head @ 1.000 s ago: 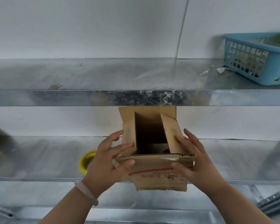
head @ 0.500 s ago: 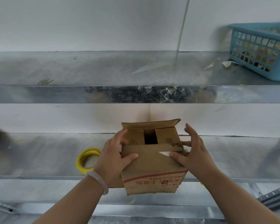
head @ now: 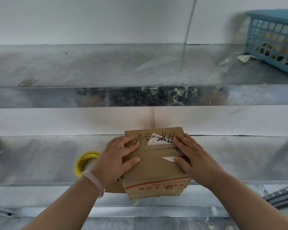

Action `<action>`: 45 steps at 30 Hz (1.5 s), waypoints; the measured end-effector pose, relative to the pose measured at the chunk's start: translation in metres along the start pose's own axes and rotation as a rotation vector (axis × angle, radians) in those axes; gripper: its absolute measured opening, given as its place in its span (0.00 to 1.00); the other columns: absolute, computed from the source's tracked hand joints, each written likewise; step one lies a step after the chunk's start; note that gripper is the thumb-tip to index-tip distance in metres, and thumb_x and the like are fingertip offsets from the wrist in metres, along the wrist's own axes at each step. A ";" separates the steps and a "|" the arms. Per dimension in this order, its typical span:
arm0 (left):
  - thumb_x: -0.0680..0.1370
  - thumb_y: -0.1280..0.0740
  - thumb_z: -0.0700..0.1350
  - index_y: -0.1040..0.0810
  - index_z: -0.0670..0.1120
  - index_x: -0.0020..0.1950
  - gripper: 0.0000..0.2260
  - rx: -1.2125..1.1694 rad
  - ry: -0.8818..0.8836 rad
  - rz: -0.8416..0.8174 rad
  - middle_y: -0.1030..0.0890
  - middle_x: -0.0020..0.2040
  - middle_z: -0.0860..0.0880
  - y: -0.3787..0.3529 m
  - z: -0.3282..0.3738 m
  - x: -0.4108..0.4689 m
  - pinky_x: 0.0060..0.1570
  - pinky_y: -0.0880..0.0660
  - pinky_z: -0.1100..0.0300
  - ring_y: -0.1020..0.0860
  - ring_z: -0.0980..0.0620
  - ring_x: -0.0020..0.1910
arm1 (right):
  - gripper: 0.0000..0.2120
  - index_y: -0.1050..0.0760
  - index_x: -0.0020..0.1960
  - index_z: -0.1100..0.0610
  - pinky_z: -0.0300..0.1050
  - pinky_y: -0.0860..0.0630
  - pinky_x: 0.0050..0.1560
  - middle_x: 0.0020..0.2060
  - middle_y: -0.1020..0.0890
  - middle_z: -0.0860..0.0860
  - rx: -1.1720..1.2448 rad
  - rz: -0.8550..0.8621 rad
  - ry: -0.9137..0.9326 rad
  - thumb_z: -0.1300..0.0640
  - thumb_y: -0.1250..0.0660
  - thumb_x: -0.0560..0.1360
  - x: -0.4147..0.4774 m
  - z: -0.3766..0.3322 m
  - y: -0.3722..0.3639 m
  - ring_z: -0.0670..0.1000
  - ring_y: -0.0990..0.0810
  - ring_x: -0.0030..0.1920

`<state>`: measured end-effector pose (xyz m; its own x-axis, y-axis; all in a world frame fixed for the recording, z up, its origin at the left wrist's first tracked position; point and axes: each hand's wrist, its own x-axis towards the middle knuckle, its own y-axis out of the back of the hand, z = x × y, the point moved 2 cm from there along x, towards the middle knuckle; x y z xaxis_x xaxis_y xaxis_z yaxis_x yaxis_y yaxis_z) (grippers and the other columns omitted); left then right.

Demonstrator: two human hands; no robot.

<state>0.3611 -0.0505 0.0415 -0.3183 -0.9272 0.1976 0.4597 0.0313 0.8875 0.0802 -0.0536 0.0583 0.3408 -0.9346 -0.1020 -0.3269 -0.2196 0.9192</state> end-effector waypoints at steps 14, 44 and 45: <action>0.72 0.40 0.62 0.20 0.50 0.56 0.22 0.002 0.367 0.264 0.21 0.54 0.54 -0.001 -0.056 -0.054 0.55 0.27 0.60 0.23 0.52 0.53 | 0.41 0.55 0.79 0.43 0.42 0.67 0.76 0.77 0.55 0.38 -0.290 0.032 0.044 0.32 0.72 0.69 0.011 -0.026 -0.013 0.40 0.61 0.77; 0.79 0.38 0.55 0.19 0.52 0.52 0.11 -0.211 0.240 -0.169 0.19 0.41 0.57 0.053 0.079 0.056 0.40 0.28 0.61 0.22 0.59 0.41 | 0.22 0.21 0.57 0.44 0.49 0.40 0.74 0.53 0.18 0.43 0.518 0.139 -0.087 0.36 0.50 0.80 0.019 -0.035 0.015 0.42 0.24 0.58; 0.79 0.38 0.55 0.19 0.52 0.51 0.11 -0.208 0.237 -0.171 0.19 0.40 0.56 0.053 0.080 0.056 0.41 0.26 0.60 0.22 0.58 0.40 | 0.21 0.20 0.52 0.45 0.49 0.30 0.66 0.46 0.16 0.44 0.584 0.119 -0.127 0.35 0.47 0.79 0.020 -0.039 0.019 0.43 0.21 0.51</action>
<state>0.3009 -0.0712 0.1330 -0.2157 -0.9740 -0.0699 0.5828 -0.1859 0.7911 0.1154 -0.0658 0.0886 0.1767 -0.9802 -0.0890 -0.7977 -0.1956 0.5705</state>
